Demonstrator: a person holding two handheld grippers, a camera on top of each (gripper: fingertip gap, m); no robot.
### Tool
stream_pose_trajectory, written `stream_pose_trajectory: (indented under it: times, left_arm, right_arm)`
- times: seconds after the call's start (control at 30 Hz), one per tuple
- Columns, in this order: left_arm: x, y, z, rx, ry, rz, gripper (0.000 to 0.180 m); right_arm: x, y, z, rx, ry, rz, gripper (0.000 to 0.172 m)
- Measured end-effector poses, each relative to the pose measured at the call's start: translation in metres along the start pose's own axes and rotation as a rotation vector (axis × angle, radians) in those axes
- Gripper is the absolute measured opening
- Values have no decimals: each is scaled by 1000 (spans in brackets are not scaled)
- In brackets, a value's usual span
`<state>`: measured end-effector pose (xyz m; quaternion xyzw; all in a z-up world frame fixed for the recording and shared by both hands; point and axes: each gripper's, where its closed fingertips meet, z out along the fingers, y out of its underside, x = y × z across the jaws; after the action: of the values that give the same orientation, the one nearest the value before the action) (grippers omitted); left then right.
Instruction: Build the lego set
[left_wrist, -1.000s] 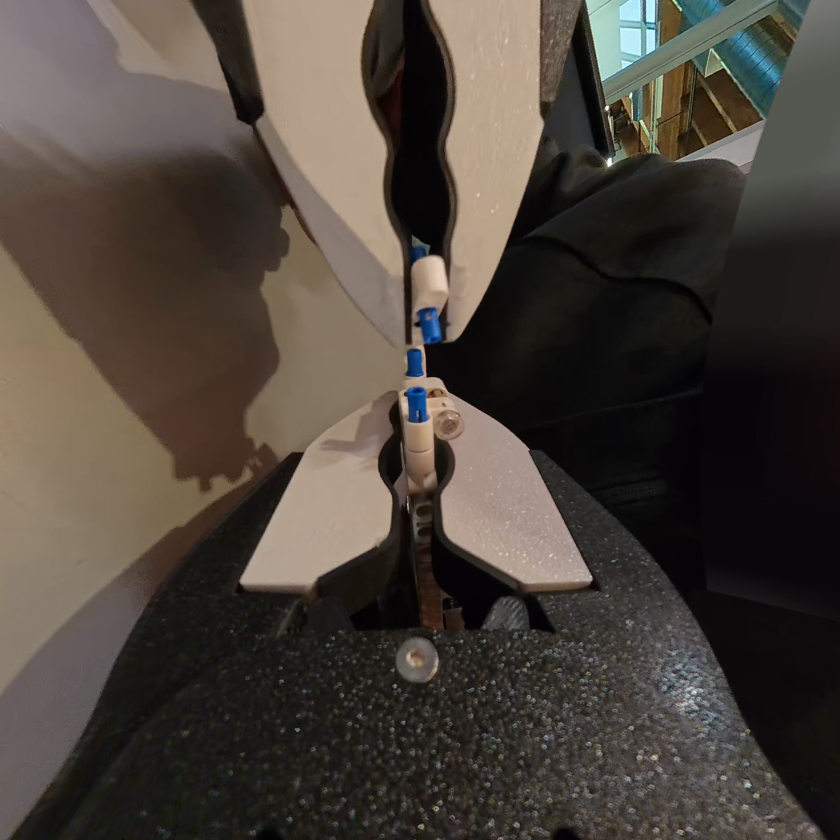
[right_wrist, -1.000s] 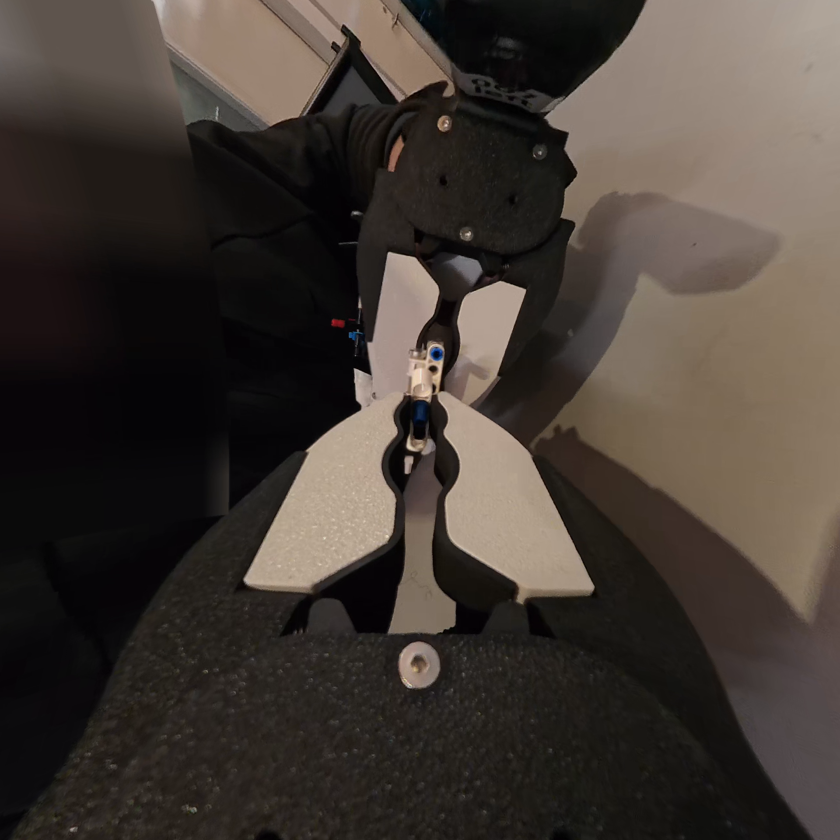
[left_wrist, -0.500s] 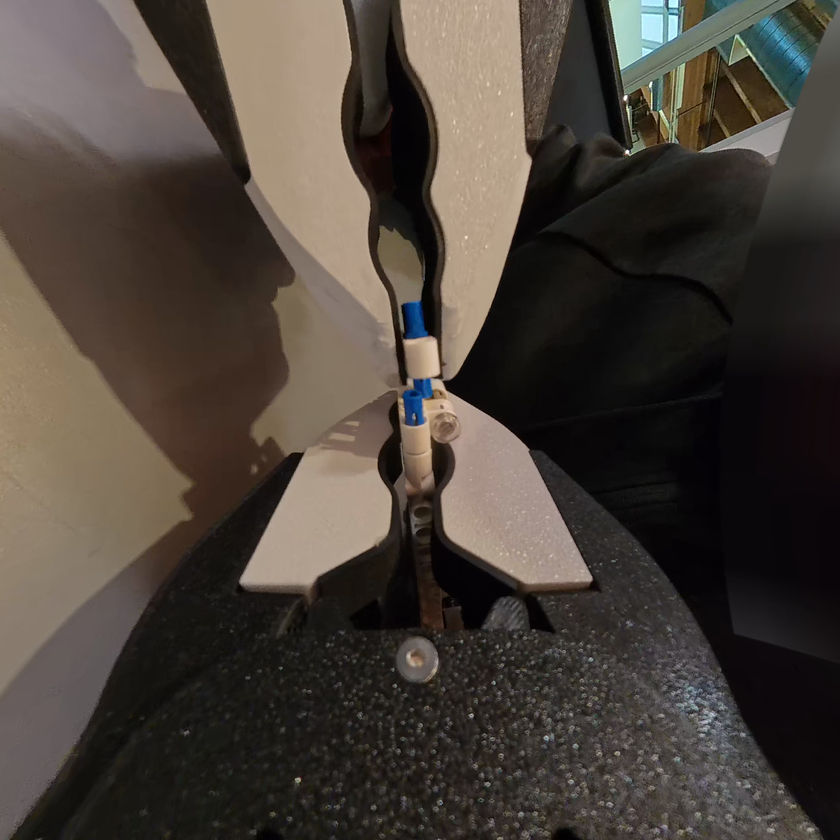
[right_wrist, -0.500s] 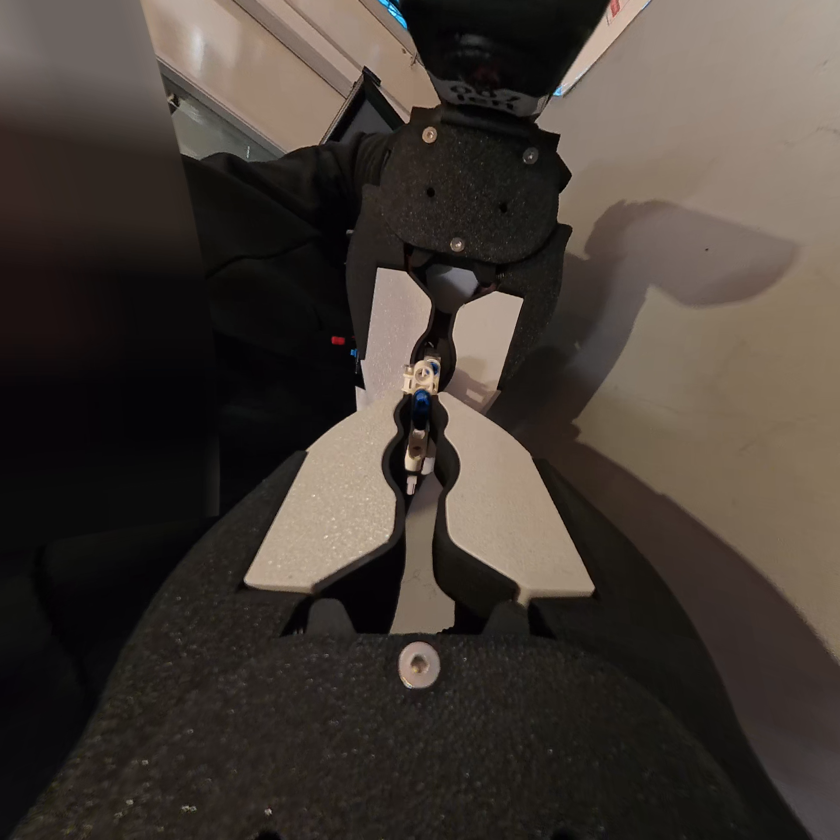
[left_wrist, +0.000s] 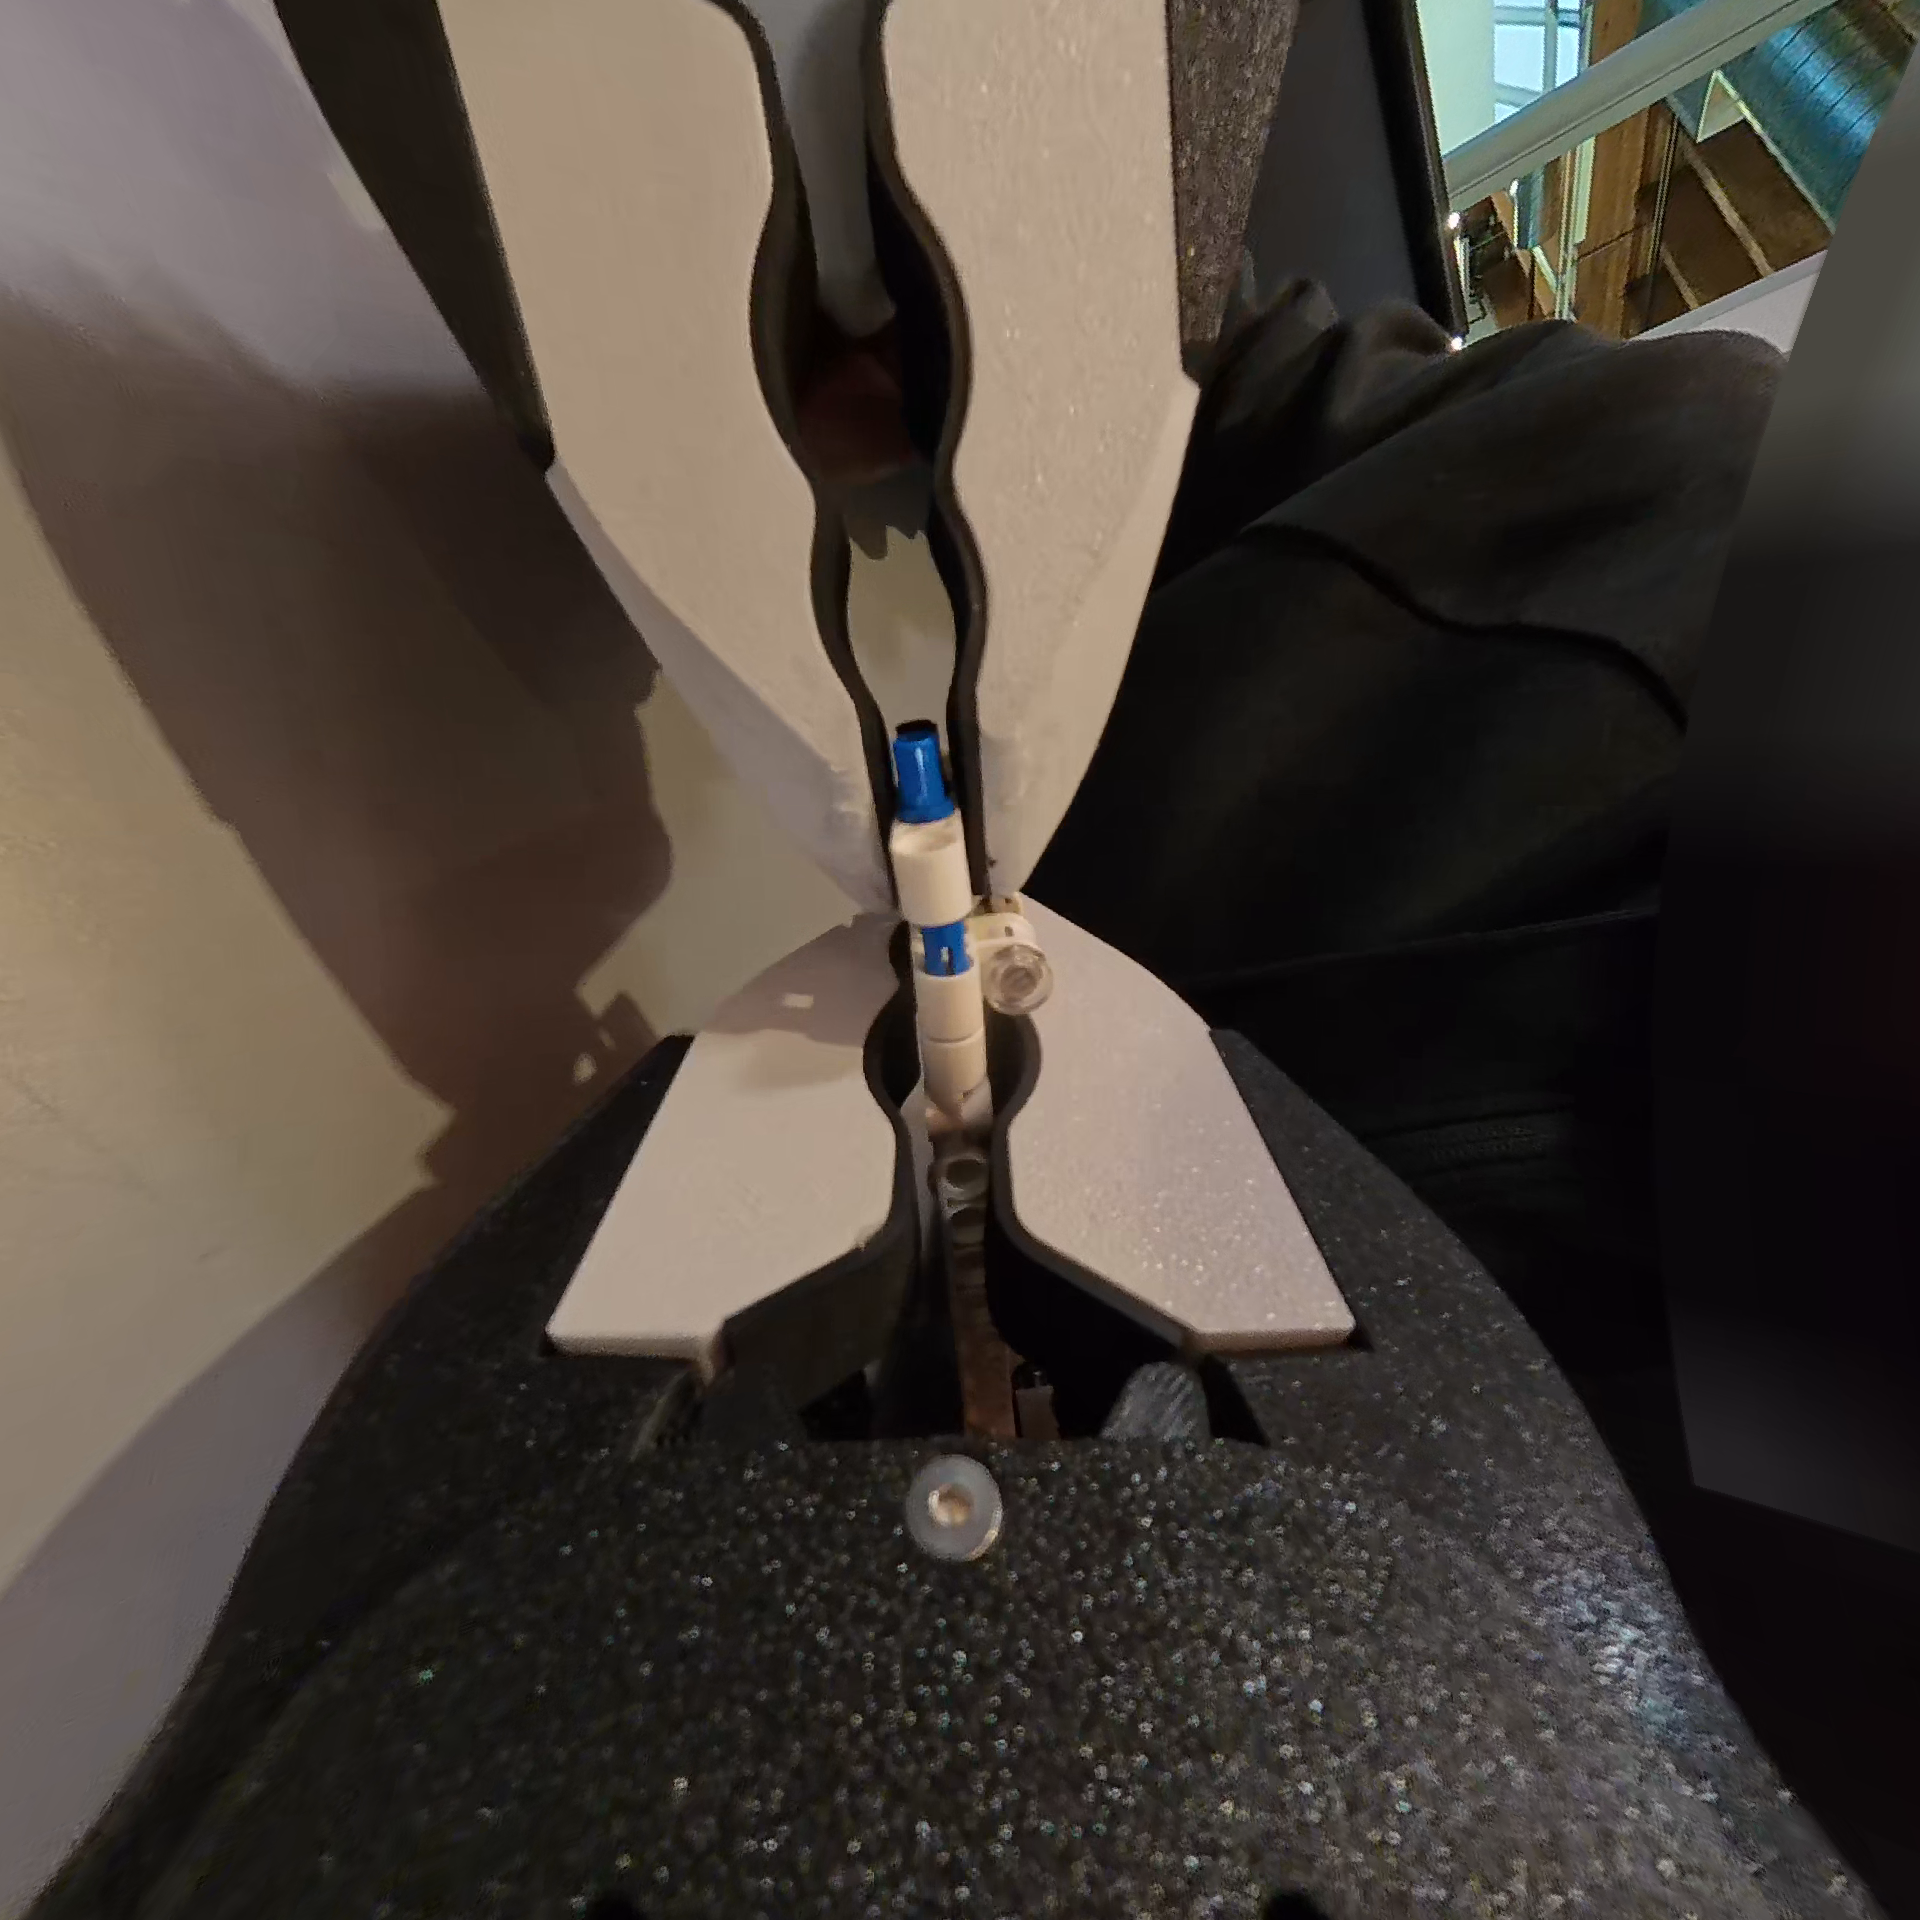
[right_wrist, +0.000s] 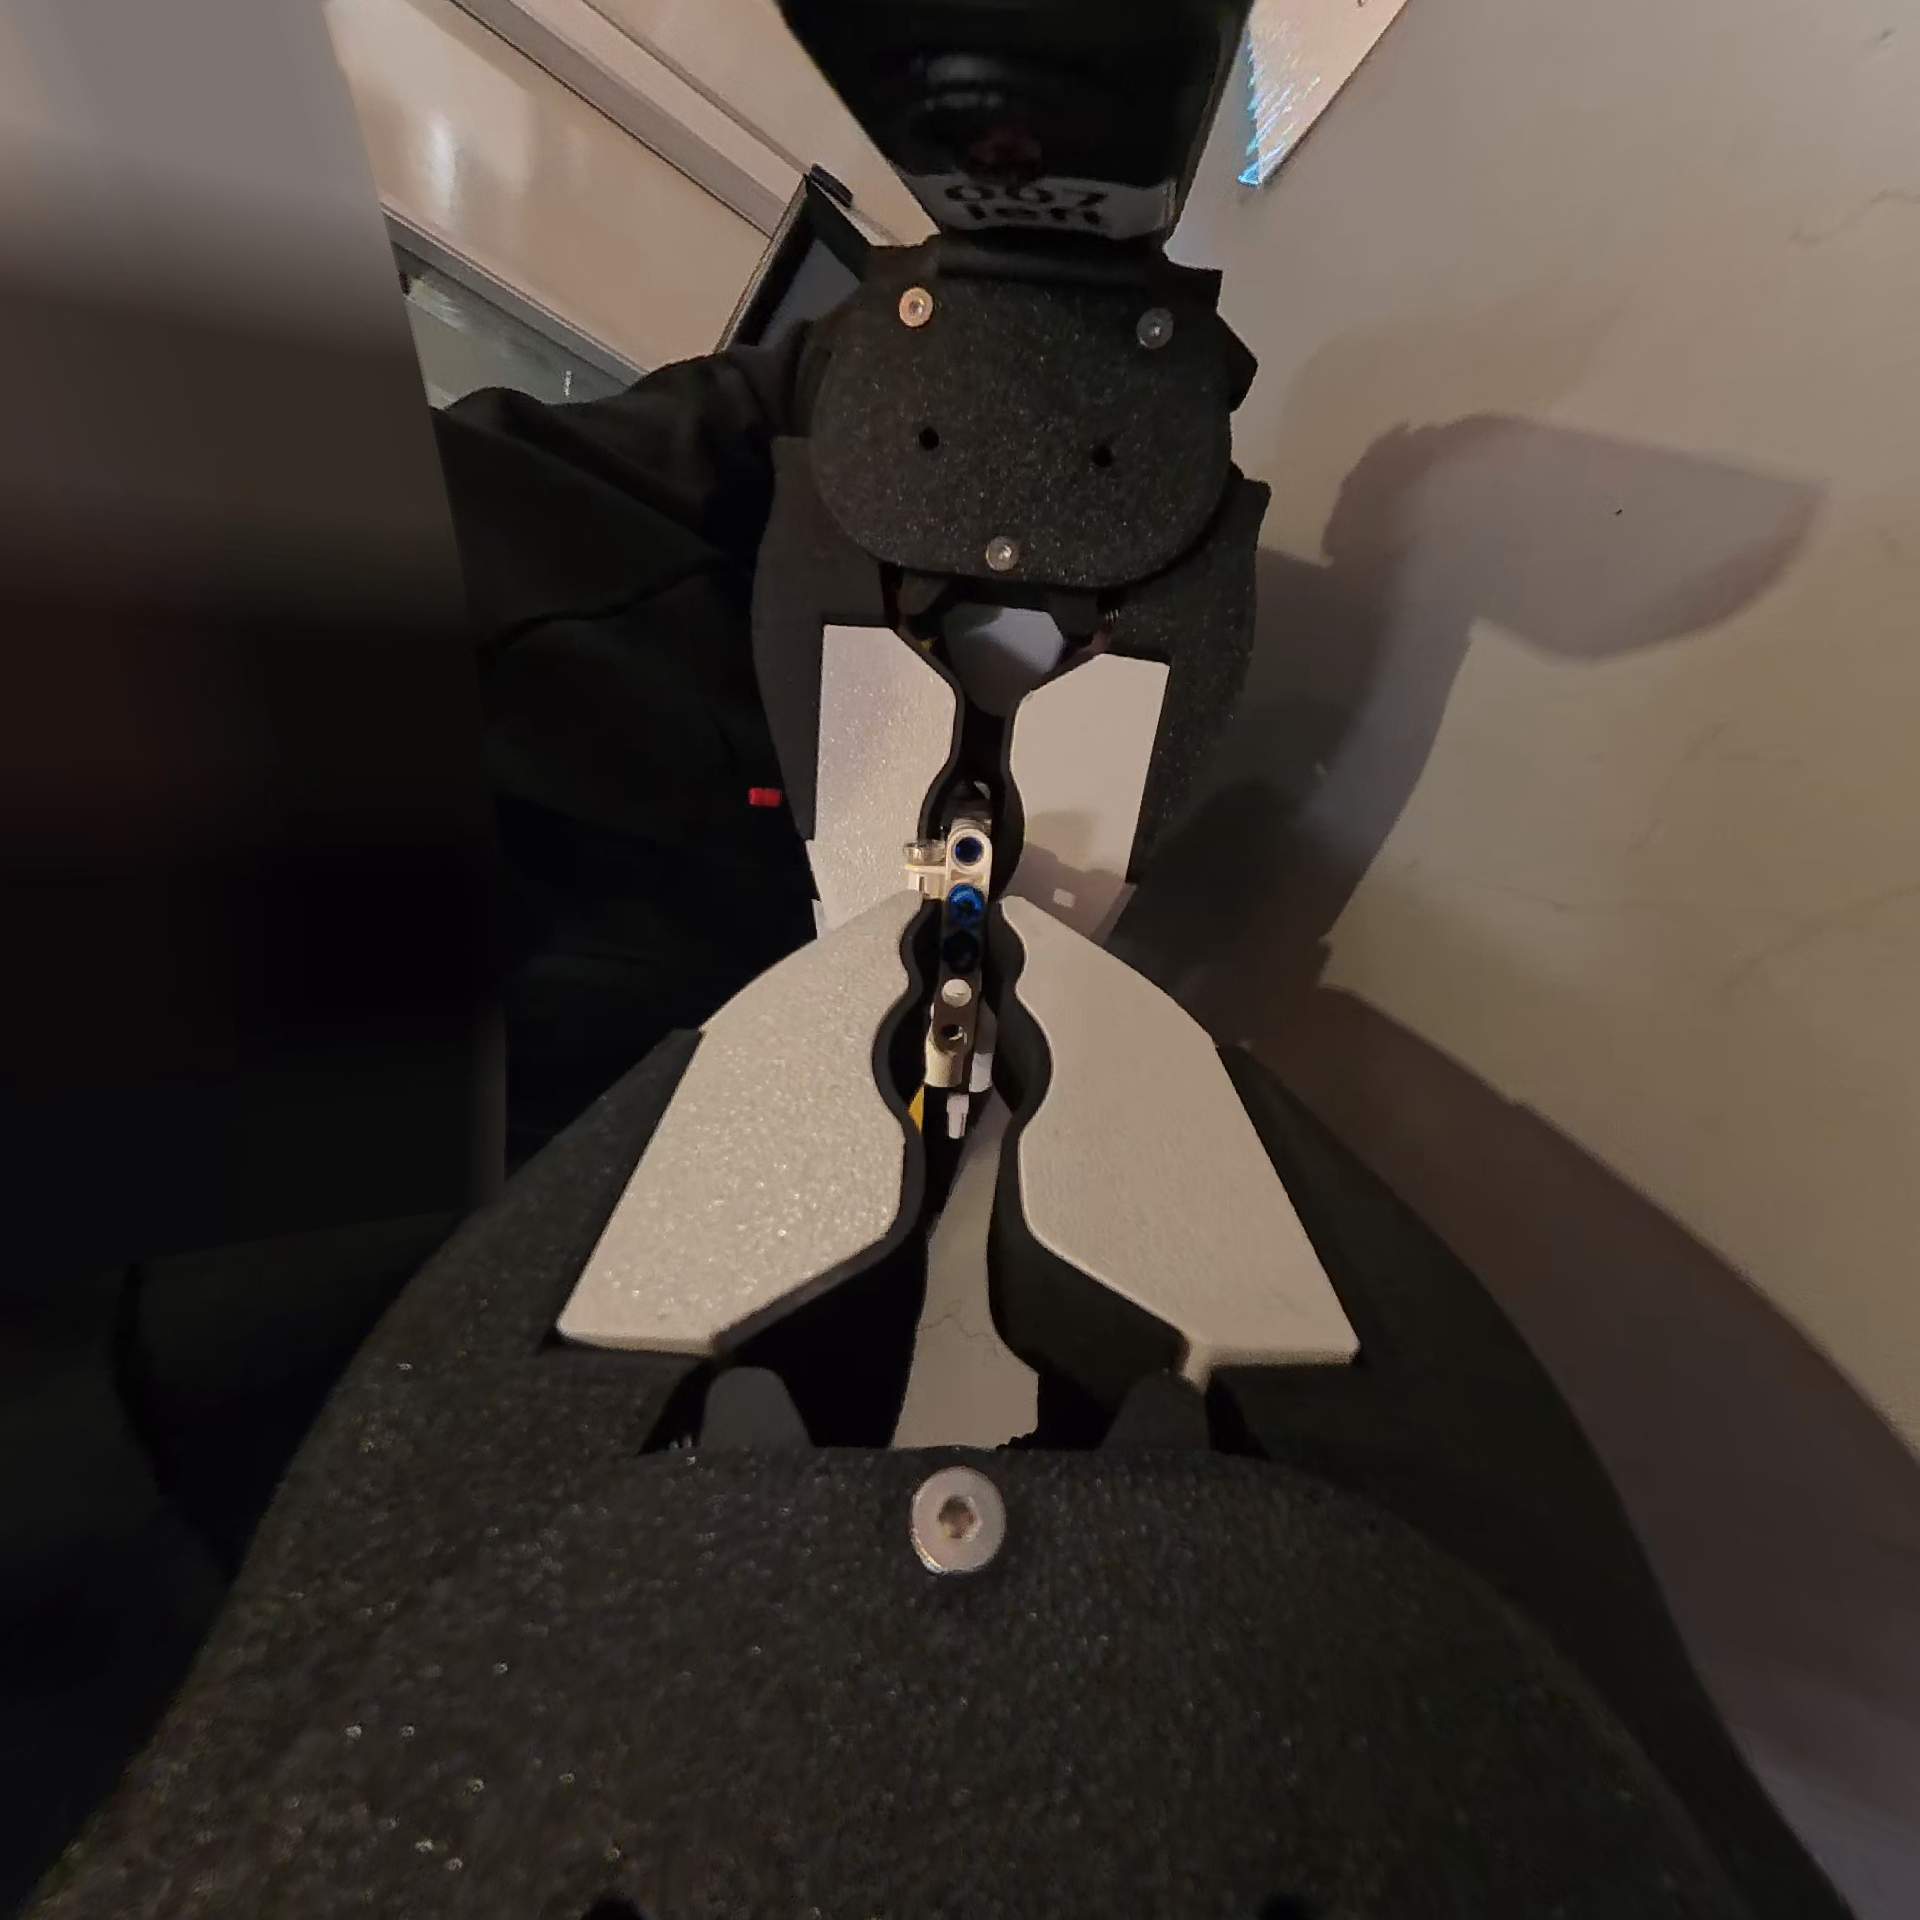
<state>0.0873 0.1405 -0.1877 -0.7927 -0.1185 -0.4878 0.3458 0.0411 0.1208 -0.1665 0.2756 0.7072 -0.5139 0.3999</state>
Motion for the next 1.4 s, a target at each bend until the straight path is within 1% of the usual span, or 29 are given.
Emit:
stream_pose_trajectory:
  times: [0.17, 0.3, 0.67, 0.77, 0.9, 1.0, 1.07, 1.27, 1.4]
  left_arm:
    - [1, 0, 2, -10, 9, 5, 8]
    - [4, -1, 5, -14, 16, 9, 8]
    - [3, 1, 8, -3, 27, -4, 7]
    - [7, 1, 10, -16, 27, 16, 7]
    - [7, 2, 11, -19, 16, 19, 7]
    - [7, 3, 12, -23, 17, 15, 7]
    - [6, 3, 13, -21, 22, 12, 7]
    - [6, 2, 11, 3, 39, 6, 8]
    - [8, 2, 11, 11, 46, 12, 8]
  right_arm:
    - [-2, 2, -1, -42, 24, -26, 8]
    - [-5, 6, -2, -90, 6, -52, 8]
    - [-3, 10, 0, -178, 105, -111, 8]
    - [-8, 13, -1, -207, 56, -127, 8]
    - [-11, 13, 0, -197, -50, -85, 8]
    - [-10, 15, 1, -218, -56, -82, 8]
    - [-9, 17, 1, -239, -27, -99, 8]
    - [-8, 14, 1, -169, -8, -101, 8]
    - [-10, 12, 1, -117, -33, -92, 9]
